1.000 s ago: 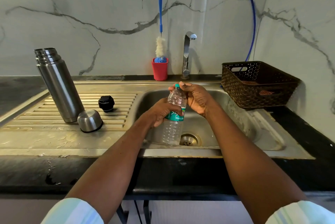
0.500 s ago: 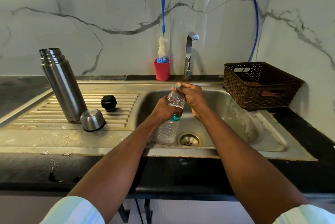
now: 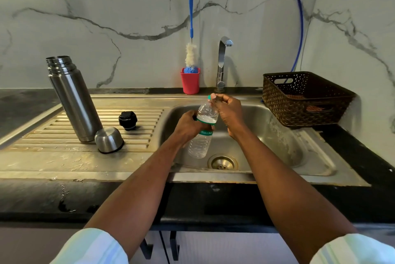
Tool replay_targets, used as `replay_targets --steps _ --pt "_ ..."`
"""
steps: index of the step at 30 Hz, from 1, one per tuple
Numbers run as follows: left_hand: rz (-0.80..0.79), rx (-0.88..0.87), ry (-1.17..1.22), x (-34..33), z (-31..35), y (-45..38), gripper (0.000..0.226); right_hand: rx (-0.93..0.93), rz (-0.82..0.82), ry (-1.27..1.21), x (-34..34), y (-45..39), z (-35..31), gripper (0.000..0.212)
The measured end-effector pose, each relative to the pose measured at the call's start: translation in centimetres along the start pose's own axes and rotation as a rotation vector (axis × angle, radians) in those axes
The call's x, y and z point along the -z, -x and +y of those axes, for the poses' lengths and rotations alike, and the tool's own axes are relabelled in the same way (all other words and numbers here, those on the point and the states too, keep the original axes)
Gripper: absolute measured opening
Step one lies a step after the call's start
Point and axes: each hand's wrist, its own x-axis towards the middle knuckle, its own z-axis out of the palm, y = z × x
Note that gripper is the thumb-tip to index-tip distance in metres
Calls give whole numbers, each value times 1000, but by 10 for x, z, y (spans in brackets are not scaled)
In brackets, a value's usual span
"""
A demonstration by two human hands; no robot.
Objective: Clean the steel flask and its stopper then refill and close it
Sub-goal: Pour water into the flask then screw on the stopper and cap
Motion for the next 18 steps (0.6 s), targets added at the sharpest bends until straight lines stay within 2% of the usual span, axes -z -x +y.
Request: replay_targets --steps 3,4,6,8,9,13,18 --pt "189 17 111 4 2 -1 53 -66 -44 -9 3 -3 6 7" --pt "259 20 124 6 3 -1 53 -100 -75 37 4 -3 9 10" --pt "342 29 140 10 7 -1 59 -157 -178 204 2 0 15 37" --pt "377 30 157 13 8 -2 60 -154 -281 310 -5 6 19 60" --pt "382 30 166 14 10 -1 56 -127 -315 316 -9 9 18 62" --pt "391 47 253 22 11 -2 50 -43 -377 286 -26 13 7 63" --pt "393 63 347 38 13 -13 51 -29 -294 221 -50 -4 0 61"
